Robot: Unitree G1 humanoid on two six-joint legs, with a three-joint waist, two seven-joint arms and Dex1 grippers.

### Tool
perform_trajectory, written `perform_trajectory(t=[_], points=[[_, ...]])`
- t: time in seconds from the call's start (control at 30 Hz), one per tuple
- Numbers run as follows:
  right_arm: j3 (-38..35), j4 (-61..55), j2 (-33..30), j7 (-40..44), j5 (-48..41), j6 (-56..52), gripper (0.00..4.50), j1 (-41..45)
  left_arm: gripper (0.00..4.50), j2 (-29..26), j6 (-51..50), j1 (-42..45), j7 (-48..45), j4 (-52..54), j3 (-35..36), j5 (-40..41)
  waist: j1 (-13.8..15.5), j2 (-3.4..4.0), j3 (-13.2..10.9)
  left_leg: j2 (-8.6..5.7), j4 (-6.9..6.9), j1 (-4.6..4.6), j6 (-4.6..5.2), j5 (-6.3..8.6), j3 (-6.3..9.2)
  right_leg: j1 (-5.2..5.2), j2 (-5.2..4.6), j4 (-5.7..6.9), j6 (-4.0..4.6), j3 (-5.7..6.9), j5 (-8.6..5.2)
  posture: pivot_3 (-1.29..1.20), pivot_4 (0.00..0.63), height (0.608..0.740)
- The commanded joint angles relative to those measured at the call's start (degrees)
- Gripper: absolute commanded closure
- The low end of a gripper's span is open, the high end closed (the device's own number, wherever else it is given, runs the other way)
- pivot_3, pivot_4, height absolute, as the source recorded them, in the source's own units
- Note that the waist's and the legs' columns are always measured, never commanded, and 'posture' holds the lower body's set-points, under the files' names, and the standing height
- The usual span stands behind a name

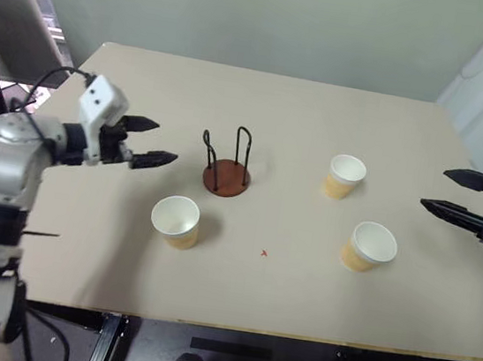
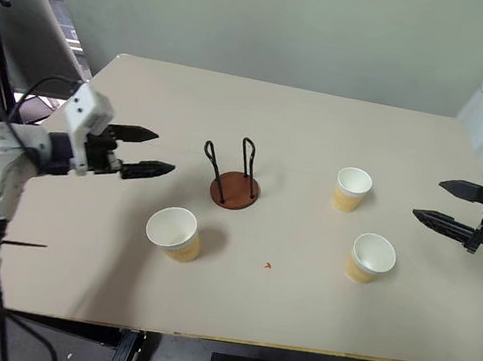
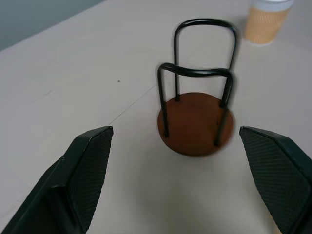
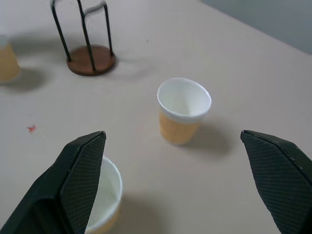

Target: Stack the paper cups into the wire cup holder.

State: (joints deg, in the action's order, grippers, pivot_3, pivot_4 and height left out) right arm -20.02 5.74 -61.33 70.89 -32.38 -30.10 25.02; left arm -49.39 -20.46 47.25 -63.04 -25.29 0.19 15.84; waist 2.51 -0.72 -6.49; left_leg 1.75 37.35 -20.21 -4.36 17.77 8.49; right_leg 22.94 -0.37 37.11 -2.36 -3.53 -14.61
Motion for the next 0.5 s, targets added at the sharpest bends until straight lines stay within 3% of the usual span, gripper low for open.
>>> perform_trajectory(t=[0.03, 0.2, 0.5], points=[[-4.1, -4.1, -1.2, -0.7, -2.9, -1.5, 0.0, 0.4, 0.05, 3.2, 7.5, 7.3, 1.5, -11.8, -3.3, -6.5, 0.1, 0.0, 0.0, -0.01, 0.01, -0.01, 0.0, 0.0, 0.0, 0.0, 0.01, -0.06, -0.03, 0.0, 0.02, 0.0, 0.15, 0.74], [-6.8, -8.1, -1.6, -2.5, -4.1, -3.5, 0.0, -2.3, 0.05, 9.8, 15.0, 15.8, 0.7, -26.6, -6.8, -11.7, 0.3, 0.0, 0.0, 0.01, 0.36, -0.38, 0.02, 0.01, 0.08, 0.02, 0.03, -0.09, -0.33, 0.01, 0.19, 0.0, 0.15, 0.74], [-13.5, -13.3, -2.2, -5.1, -4.8, -6.2, 0.0, -9.4, 0.05, 17.3, 21.5, 23.4, 3.9, -40.5, -6.4, -15.5, 0.8, -0.01, 0.0, -0.12, 0.87, -0.8, 0.25, 0.12, 0.04, 0.05, 0.01, -0.27, -0.76, -0.06, 0.4, 0.0, 0.15, 0.74]])
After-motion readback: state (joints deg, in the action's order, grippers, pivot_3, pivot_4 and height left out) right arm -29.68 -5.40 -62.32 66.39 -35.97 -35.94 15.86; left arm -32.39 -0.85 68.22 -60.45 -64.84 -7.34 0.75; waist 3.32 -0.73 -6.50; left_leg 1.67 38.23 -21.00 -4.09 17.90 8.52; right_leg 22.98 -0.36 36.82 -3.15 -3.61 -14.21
